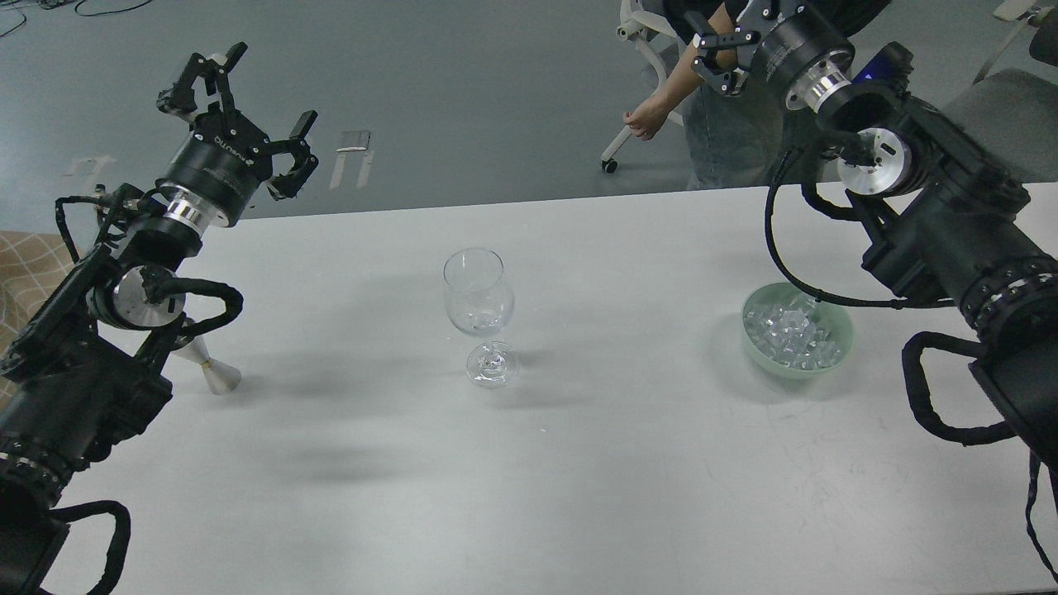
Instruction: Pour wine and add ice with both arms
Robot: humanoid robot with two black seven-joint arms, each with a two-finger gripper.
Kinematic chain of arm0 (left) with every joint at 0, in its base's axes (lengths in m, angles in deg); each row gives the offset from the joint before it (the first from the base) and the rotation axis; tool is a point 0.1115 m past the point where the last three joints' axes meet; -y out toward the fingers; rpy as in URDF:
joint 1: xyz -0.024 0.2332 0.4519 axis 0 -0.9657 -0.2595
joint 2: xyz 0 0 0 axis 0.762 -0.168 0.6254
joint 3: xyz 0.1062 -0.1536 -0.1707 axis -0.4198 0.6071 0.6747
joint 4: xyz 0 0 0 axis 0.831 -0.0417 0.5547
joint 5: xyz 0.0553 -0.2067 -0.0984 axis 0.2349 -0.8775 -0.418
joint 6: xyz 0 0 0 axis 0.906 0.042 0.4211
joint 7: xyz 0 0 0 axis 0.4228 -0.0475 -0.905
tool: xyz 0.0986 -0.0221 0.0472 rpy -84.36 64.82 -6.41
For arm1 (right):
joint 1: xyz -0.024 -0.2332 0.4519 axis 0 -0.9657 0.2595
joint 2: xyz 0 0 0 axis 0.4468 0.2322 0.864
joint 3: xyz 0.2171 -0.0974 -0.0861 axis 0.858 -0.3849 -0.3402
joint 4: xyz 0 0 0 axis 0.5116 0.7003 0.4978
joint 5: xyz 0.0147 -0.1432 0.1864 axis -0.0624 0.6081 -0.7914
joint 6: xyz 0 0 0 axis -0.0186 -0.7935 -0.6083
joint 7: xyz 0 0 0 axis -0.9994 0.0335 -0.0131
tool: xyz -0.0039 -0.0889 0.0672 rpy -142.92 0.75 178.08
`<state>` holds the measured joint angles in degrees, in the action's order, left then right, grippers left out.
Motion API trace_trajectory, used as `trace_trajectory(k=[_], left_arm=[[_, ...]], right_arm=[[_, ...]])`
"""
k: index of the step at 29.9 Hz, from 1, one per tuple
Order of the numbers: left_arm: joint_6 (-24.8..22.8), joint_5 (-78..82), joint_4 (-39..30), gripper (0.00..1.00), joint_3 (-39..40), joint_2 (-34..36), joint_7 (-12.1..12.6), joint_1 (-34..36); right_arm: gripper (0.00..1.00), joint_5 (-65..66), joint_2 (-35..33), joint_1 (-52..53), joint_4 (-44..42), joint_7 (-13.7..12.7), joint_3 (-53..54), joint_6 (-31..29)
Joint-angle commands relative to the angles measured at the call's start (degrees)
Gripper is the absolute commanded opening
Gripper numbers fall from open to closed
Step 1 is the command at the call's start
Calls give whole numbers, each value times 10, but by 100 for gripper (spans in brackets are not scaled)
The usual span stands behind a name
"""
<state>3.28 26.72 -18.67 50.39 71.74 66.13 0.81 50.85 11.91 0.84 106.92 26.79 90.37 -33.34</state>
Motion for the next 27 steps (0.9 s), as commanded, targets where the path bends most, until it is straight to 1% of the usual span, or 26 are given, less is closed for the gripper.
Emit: trace_trajectory(k=[1,10,13,18,22,27], left_arm=[[0,-2,-1,98,1,-25,0,5],[0,-28,-8,98,2,-26,3,-2],[0,-34,-16,98,2,-26,-4,-2],[0,-35,-16,98,2,-29,6,-2],[0,-40,-19,98,4,-28,40,-3],[0,-50,-20,98,11,-28,41,-3]], right_arm=[[100,1,16,-1,0,1,0,0],[100,0,14,-1,0,3,1,0],[100,0,15,-1,0,3,1,0],[100,0,16,-1,-1,3,1,0],[100,0,19,-1,0,3,1,0],[100,0,18,-1,0,3,1,0]])
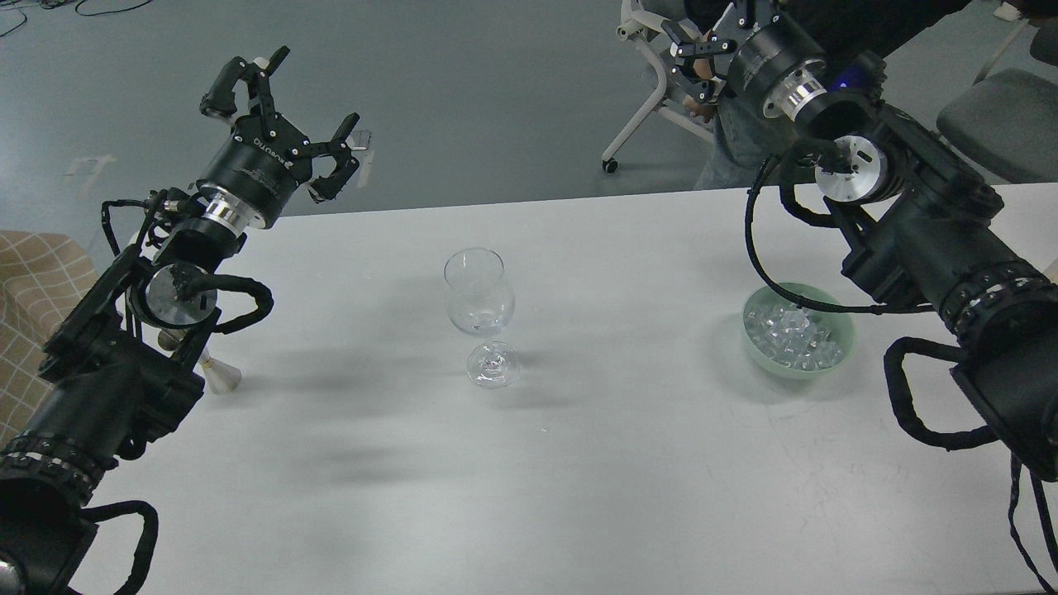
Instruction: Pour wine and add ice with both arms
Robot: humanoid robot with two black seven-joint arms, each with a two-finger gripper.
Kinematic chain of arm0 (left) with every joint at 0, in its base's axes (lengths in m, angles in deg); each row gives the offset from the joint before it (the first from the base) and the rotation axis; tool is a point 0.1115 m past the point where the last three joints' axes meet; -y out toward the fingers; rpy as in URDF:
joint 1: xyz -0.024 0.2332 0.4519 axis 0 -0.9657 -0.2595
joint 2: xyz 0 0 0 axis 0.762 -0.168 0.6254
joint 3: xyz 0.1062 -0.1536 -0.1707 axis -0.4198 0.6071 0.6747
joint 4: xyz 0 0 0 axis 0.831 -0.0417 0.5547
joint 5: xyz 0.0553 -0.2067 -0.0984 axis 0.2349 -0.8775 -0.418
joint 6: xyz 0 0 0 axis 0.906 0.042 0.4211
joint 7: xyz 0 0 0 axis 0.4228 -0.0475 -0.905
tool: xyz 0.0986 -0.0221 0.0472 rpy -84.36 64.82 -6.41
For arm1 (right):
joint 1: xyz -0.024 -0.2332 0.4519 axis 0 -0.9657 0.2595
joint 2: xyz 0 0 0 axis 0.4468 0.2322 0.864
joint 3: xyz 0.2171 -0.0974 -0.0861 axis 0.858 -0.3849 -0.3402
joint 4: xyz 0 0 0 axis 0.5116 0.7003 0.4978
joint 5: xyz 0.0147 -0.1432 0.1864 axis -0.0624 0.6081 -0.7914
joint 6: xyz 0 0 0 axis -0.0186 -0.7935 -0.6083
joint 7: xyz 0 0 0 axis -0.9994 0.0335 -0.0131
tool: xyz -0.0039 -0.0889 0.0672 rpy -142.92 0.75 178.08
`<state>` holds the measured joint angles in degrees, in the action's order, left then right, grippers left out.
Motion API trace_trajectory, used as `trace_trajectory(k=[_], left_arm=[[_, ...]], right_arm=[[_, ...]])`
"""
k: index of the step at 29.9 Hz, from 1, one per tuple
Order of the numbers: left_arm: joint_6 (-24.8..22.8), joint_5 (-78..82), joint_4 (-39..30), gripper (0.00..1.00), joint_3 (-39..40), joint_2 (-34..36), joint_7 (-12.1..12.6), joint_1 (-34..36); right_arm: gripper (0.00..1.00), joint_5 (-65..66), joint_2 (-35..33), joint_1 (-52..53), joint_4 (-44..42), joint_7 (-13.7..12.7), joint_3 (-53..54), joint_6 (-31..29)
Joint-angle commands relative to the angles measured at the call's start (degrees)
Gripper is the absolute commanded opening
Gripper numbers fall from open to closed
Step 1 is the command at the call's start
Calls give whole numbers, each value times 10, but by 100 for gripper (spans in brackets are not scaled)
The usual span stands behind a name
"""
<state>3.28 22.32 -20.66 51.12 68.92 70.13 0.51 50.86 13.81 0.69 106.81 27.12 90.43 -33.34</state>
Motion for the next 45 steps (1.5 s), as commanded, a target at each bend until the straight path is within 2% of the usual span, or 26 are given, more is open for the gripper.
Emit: trace_trajectory(k=[1,17,23,30,33,37,45], left_arm=[[0,-7,-1,98,3,-1,1,0],[0,-32,-12,99,8,1,11,0],[0,-68,-39,99,15,6,47,-14],[0,-83,-60,99,23,23,72,-30],[1,-113,-91,99,31,37,80,-55],[34,-137,-134,99,45,58,87,-94],[58,-139,-207,98,101,70,88,-181]], right_arm=[[100,0,-1,1,1,-1,0,0],[100,0,-1,4,1,-4,0,0],[100,0,-1,4,1,-5,-1,0],[100,0,0,3,1,-5,-2,0],[100,0,0,1,1,-5,-2,0],[100,0,0,-2,1,-6,-2,0],[100,0,0,-6,1,-6,-3,0]])
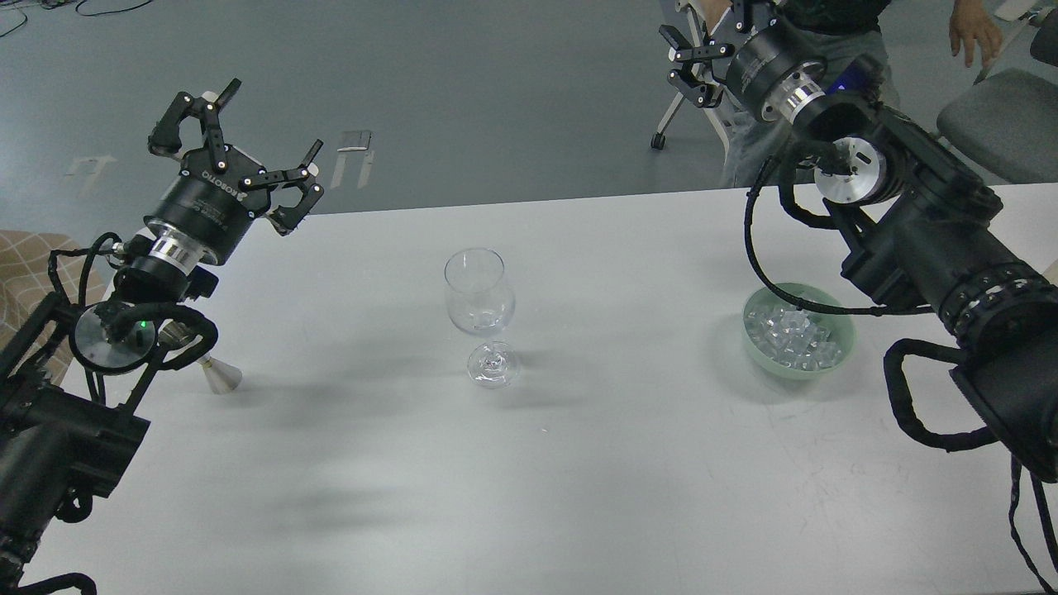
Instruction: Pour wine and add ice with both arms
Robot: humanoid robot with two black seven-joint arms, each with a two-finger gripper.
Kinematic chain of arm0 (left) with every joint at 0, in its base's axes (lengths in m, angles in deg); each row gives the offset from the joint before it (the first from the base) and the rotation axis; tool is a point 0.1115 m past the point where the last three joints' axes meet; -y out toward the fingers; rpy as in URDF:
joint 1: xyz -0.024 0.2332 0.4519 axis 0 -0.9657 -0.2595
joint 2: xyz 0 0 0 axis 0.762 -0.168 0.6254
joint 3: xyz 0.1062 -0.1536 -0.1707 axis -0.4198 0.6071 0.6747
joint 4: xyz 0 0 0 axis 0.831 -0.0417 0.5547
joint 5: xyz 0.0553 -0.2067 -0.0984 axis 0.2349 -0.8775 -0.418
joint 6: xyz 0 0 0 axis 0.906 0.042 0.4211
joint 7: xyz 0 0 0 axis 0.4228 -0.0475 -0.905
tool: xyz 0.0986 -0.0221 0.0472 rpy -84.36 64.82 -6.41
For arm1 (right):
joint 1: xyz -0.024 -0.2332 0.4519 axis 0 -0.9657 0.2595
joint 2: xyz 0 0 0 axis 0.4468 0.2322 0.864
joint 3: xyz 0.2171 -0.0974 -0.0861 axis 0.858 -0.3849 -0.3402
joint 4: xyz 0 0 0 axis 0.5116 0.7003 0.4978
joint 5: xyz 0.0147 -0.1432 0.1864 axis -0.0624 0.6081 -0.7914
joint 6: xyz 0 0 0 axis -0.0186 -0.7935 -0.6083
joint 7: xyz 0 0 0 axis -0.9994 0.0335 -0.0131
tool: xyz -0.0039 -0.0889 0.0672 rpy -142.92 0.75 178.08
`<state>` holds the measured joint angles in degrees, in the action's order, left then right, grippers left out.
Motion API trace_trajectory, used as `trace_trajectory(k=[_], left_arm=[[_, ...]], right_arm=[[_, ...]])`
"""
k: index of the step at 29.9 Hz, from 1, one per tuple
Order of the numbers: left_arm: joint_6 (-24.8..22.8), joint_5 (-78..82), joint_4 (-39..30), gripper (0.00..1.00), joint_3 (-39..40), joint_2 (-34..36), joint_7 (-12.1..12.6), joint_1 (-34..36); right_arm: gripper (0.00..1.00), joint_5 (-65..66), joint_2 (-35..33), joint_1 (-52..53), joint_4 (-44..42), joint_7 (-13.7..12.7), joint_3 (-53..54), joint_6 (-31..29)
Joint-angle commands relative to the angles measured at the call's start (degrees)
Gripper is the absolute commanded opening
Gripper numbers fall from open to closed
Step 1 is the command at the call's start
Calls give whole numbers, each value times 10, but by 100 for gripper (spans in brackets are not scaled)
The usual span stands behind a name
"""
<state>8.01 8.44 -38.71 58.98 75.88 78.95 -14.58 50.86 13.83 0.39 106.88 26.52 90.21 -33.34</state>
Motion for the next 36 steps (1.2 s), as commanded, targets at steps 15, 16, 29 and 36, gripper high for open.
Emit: trace_trajectory(k=[15,16,29,36], left_arm=[[39,-3,-49,98,38,-5,17,-50],[44,-1,-49,98,37,-6,15,-48],[44,180,-9,98,22,-9,8,45],[40,209,-8,98,23,-18,8,45]], right_arm=[[100,0,15,-1,-6,0,-1,0],[100,1,16,-1,-7,0,-1,0],[100,8,18,25,-25,4,-22,0],[100,7,14,29,-24,7,-63,0]])
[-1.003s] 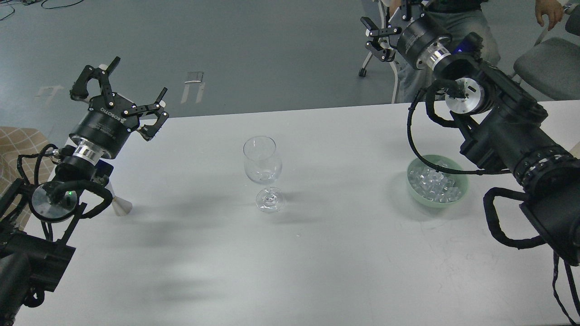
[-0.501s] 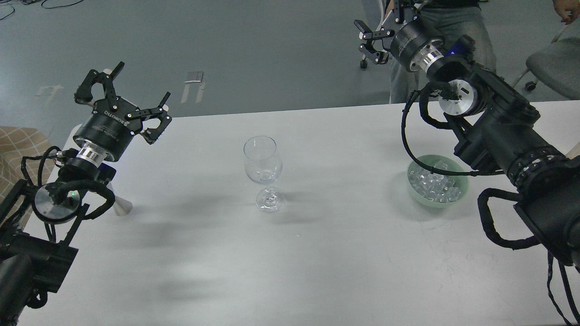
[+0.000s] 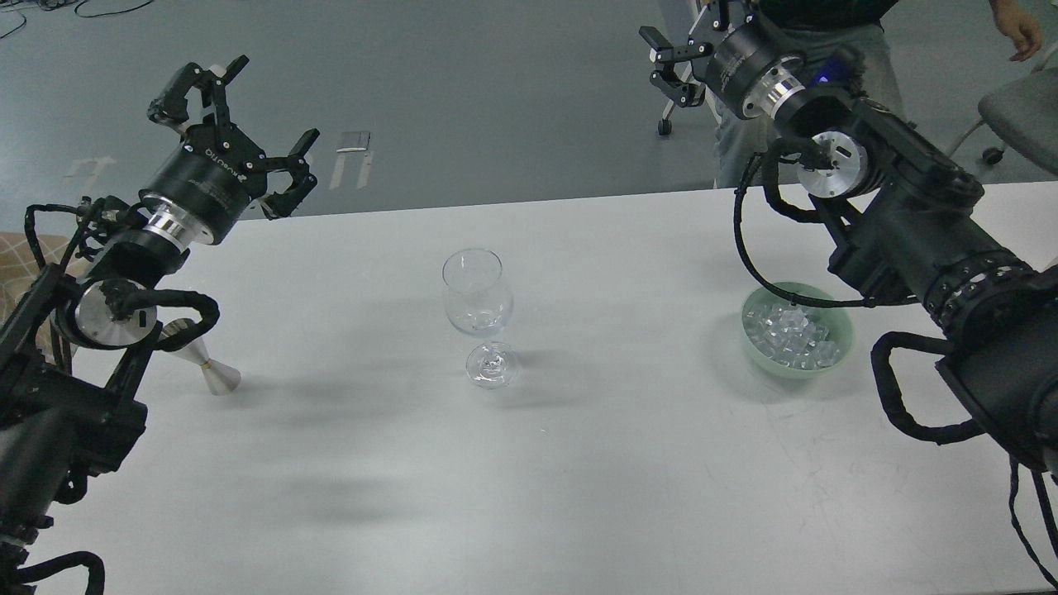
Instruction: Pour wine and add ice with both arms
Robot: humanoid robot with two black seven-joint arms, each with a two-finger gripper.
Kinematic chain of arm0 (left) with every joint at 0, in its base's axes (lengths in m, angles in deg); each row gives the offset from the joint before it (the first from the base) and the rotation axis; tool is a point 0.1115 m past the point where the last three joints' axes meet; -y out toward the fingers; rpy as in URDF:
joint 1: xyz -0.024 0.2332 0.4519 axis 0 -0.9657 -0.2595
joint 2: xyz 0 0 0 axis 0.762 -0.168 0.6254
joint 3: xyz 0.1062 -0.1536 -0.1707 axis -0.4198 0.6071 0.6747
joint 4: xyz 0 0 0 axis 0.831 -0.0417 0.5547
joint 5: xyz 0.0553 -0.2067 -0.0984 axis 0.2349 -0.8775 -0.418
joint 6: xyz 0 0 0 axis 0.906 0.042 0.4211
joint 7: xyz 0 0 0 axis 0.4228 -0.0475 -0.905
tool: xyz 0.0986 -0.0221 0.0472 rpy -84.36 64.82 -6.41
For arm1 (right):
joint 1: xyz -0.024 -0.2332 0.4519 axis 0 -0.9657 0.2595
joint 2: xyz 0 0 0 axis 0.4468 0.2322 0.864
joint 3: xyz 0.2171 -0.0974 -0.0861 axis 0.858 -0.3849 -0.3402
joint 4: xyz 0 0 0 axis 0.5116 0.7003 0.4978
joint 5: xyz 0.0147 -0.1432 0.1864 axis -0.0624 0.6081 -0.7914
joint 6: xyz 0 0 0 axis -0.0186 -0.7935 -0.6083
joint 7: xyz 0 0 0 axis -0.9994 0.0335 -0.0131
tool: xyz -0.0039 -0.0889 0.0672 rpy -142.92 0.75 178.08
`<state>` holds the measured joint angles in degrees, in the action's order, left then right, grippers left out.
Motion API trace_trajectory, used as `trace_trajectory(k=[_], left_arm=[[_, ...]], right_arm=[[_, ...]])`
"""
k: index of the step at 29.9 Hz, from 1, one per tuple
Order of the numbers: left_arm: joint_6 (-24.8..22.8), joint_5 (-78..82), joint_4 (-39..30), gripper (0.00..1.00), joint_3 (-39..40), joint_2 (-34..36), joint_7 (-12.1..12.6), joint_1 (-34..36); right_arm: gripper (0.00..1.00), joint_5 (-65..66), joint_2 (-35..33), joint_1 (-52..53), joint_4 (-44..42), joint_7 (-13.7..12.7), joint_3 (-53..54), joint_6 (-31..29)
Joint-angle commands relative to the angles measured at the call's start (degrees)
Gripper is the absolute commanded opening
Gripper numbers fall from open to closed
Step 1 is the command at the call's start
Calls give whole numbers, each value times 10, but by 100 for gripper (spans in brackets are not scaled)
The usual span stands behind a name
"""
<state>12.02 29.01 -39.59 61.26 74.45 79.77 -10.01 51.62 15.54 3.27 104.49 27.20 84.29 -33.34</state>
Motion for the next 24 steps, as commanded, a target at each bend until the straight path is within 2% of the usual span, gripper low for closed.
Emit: trace_trajectory(k=[1,7,14,16,24], left_arm=[[0,3,1,98,-1,-3,-1,0],[-1,6,-2,98,2,-7,1,-5],[-1,-12,-22,97,13,-6,20,-24],[5,-35,-42,96,22,-3,30,-40],[41,-74,-86,96,77,1,43,-100]], right_arm=[[100,-1,-3,1,0,0,-3,0],[100,-1,2,1,1,1,-3,0],[100,-1,3,2,1,0,-3,0],[100,-2,1,2,1,0,-3,0],[100,-2,0,2,1,0,-2,0]])
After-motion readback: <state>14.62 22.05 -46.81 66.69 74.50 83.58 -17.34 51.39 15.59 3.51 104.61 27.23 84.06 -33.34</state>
